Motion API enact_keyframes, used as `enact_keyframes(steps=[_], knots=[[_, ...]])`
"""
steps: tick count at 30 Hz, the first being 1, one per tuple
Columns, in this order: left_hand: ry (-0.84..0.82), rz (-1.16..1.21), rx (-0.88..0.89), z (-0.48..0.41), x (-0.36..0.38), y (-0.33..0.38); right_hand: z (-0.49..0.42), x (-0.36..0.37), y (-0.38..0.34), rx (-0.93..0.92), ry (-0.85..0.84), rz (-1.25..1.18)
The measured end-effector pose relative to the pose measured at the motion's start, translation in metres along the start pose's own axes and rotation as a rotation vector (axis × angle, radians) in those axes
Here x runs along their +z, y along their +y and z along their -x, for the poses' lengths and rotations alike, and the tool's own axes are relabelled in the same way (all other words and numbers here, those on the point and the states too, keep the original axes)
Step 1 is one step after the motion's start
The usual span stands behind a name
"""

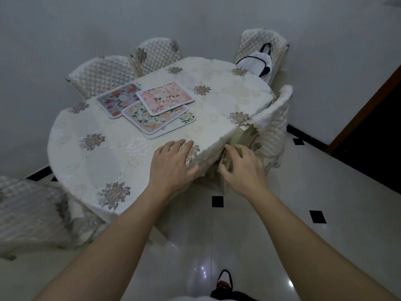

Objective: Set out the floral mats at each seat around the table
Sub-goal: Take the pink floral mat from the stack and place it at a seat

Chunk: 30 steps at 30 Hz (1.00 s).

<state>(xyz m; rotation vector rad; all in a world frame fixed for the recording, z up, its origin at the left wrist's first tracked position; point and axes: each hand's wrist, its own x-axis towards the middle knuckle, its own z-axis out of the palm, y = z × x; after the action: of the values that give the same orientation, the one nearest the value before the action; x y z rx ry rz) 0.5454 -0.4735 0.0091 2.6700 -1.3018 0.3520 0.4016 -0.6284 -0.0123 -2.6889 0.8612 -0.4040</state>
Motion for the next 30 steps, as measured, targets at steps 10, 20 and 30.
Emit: enact_keyframes(steps=[10, 20, 30], knots=[[-0.024, -0.029, -0.101, -0.098, 0.031, -0.004, -0.117, 0.013, 0.031, -0.064, -0.081, -0.012], [-0.056, -0.039, -0.153, -0.181, 0.071, -0.061, -0.229, 0.057, 0.007, -0.109, -0.119, 0.021], [-0.011, 0.065, -0.278, -0.290, 0.112, -0.172, -0.392, 0.102, -0.052, -0.184, -0.138, 0.068]])
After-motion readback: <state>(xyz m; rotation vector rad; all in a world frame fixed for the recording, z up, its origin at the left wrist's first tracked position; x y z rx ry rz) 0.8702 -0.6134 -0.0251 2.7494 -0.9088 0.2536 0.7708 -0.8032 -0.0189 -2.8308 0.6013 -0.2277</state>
